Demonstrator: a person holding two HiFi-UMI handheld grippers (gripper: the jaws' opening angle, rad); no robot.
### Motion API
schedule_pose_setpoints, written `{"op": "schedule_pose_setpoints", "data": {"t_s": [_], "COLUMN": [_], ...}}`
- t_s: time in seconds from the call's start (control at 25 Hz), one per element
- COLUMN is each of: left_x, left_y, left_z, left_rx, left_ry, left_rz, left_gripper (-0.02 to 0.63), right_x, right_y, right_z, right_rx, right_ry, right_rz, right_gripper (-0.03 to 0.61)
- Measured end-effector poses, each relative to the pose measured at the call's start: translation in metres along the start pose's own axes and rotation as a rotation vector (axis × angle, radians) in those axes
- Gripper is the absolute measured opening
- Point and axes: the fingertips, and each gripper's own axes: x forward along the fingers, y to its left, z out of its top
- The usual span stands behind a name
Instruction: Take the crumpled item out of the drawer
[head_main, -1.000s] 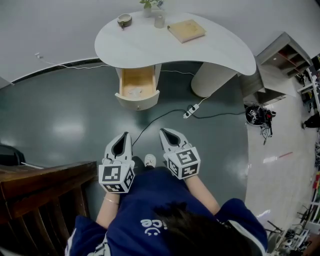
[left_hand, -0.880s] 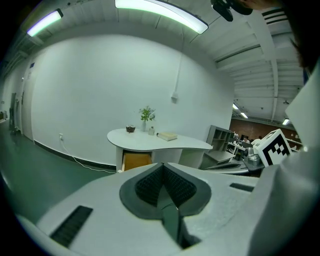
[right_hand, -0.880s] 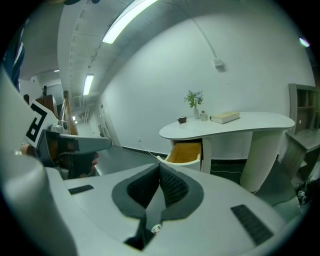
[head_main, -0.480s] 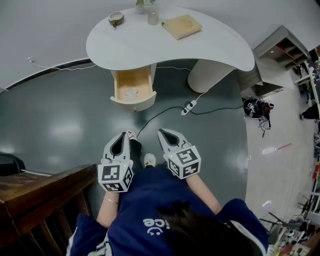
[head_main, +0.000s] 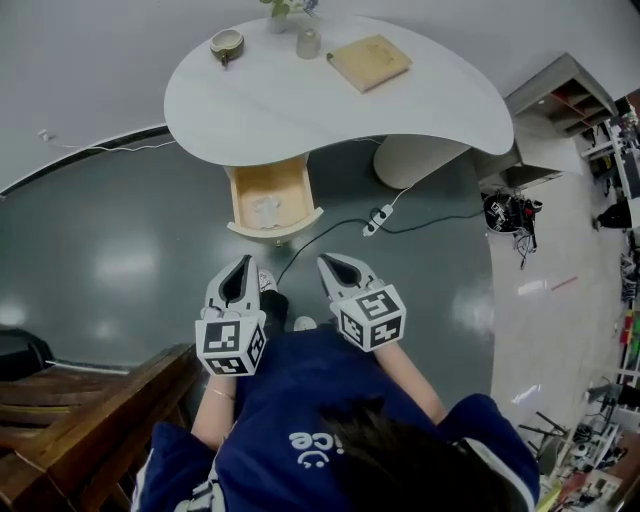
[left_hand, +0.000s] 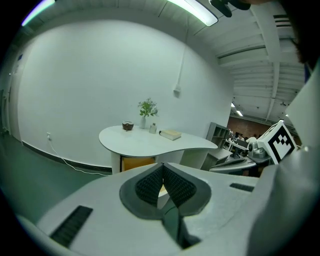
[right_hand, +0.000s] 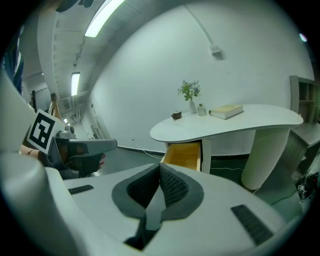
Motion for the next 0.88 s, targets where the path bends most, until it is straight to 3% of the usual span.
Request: {"op": "schedule_pose_setpoints", "data": {"t_s": [0.52, 0.88], "left_x": [0.062, 0.077], "left_y": [0.079, 0.107], "left_z": [0.035, 0.041], "left_rx": [0.014, -0.009], "left_ry": [0.028, 0.040], "left_rz": [-0.081, -0.070], "left_gripper": [0.005, 0.005], "right_x": [0.086, 0.107], "right_y": [-0.009, -0.017], "right_z": [0.044, 0.051], "right_rx": [0.038, 0.066], "right_ry": [0.027, 0.069], "right_rz": [-0.100, -0.135], "right_gripper": [0.008, 0.012]}}
